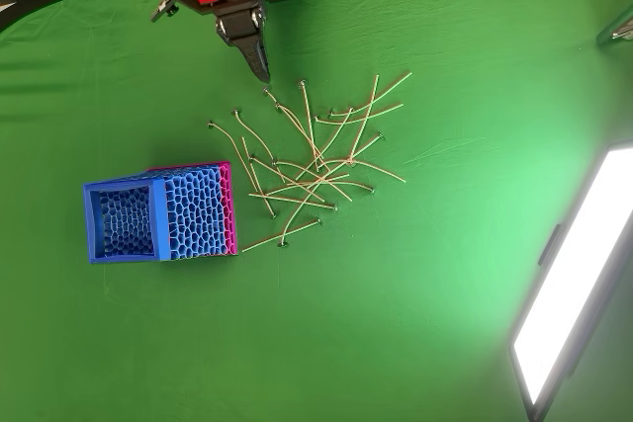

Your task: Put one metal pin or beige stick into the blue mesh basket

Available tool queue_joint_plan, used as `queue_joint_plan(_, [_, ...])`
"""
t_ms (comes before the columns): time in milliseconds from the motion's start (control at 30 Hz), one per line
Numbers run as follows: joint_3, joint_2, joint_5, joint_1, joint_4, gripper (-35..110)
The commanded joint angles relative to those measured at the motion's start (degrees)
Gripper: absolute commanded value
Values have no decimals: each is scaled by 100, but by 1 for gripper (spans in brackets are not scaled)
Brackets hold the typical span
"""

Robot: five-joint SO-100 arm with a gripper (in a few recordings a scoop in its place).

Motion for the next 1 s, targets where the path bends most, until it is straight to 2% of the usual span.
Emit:
queue_joint_plan(0, [-562,-158,-62,35,202,0])
queue_joint_plan(500, [-2355,-1854,-299,325,1248,0])
queue_joint_plan(733, [-2927,-3199,-580,853,1512,0])
queue_joint_plan(967, [-2856,-3700,-976,1723,1512,1])
